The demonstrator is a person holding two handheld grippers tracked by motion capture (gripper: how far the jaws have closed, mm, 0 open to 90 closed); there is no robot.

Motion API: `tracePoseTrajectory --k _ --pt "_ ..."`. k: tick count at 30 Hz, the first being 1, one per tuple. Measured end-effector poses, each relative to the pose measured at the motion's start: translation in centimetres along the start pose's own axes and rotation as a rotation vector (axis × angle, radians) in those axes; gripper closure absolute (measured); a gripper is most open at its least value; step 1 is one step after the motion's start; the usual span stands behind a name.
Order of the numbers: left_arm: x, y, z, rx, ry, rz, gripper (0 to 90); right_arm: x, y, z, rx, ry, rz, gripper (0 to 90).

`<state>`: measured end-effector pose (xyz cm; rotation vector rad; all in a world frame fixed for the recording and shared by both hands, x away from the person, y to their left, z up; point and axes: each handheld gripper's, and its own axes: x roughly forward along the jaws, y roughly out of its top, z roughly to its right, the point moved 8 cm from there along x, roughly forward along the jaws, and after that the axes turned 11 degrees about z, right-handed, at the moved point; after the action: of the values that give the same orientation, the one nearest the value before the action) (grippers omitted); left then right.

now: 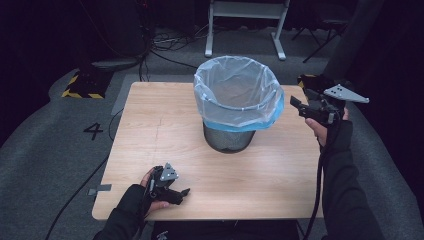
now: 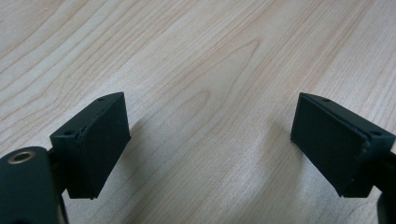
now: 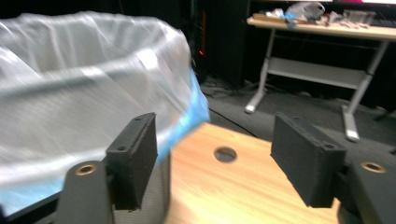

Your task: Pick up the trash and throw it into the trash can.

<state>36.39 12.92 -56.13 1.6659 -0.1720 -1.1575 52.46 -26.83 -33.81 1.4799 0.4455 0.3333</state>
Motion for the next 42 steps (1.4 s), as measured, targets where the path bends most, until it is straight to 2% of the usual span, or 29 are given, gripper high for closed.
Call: tracePoseTrajectory --k 1,3,11,18,19,30,39,42 --pt "0.0 0.0 0.0 0.0 0.0 0.0 11.9 0.0 0.0 0.0 0.0 0.0 0.0 29.8" --pt "0.0 0.0 0.0 0.0 0.0 0.0 11.9 0.0 -1.2 0.5 -0.006 -0.012 -0.033 29.4" --pt "0.0 0.0 0.0 0.0 0.0 0.0 11.9 -0.3 -4.1 1.1 -0.003 -0.018 -0.093 28.6" --pt "0.0 0.0 0.0 0.0 0.0 0.0 11.9 -0.7 -6.3 1.4 -0.001 -0.019 -0.135 28.7" --pt "0.0 0.0 0.0 -0.001 0.0 -0.001 11.9 -0.9 -7.1 1.4 0.001 -0.021 -0.148 28.7" --pt "0.0 0.0 0.0 0.001 0.0 0.0 11.9 -1.9 -10.3 1.6 0.015 -0.012 -0.202 28.5" --pt "0.0 0.0 0.0 -0.005 0.002 -0.003 11.9 -3.1 -12.7 1.1 -0.027 0.002 -0.255 27.2" --pt "0.0 0.0 0.0 -0.006 0.002 -0.003 11.9 -3.7 -13.9 0.7 -0.038 0.014 -0.287 27.2"
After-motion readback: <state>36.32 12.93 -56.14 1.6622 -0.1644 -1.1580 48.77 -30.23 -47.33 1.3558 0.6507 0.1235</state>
